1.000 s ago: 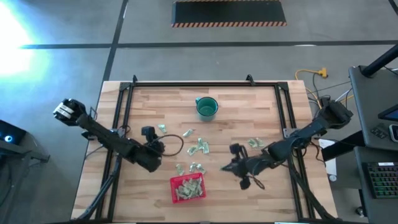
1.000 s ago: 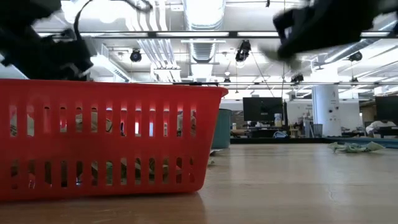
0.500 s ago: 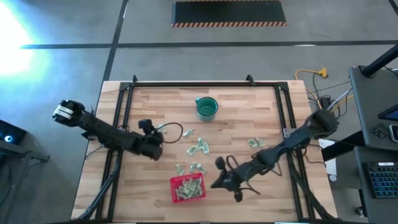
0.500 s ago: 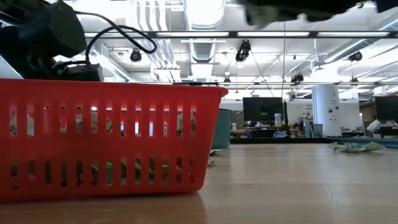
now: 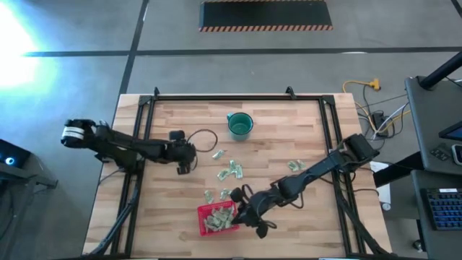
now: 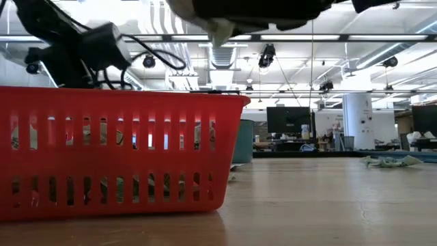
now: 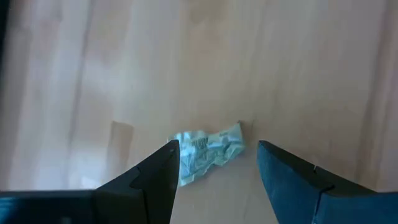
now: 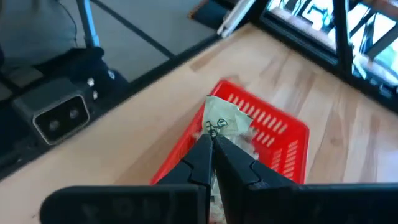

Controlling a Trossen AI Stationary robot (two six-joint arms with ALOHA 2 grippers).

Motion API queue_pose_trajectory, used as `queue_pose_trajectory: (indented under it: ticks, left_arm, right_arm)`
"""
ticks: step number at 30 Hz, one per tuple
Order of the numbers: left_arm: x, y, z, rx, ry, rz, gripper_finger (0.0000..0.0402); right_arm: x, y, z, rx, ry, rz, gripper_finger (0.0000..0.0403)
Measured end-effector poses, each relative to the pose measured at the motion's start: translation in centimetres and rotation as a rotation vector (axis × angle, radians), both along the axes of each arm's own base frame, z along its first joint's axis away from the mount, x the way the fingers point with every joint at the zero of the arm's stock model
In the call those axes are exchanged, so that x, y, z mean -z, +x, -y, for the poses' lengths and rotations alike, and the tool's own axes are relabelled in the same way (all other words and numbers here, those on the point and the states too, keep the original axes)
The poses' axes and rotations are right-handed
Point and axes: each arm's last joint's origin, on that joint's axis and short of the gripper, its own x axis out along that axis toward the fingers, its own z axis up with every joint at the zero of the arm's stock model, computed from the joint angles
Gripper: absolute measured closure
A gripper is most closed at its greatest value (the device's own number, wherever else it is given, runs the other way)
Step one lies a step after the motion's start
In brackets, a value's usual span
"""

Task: Pick and place items into bin
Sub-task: Put the green stevia packet into the red bin

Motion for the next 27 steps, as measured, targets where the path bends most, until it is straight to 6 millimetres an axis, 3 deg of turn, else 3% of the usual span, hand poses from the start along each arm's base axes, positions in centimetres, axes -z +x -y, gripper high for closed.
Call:
queue_pose_trajectory:
  ticks: [6,14,27]
  left_arm:
    - [0.3,-0.3,-1.7,-0.051,-0.109,0.001,0.0204]
    - [0.3,-0.4,-2.4,-0.074,-0.153,0.011,0.0209]
    - [0.3,-0.4,-2.5,-0.078,-0.147,0.008,0.0341]
  right_arm:
    - [0.3,-0.2,0.2,0.009,0.01,-0.024,0.0394]
    - [0.7,0.1,1.2,0.068,0.048,-0.059,0.0394]
    - [0.8,0.0,1.4,0.078,0.059,-0.064,0.0394]
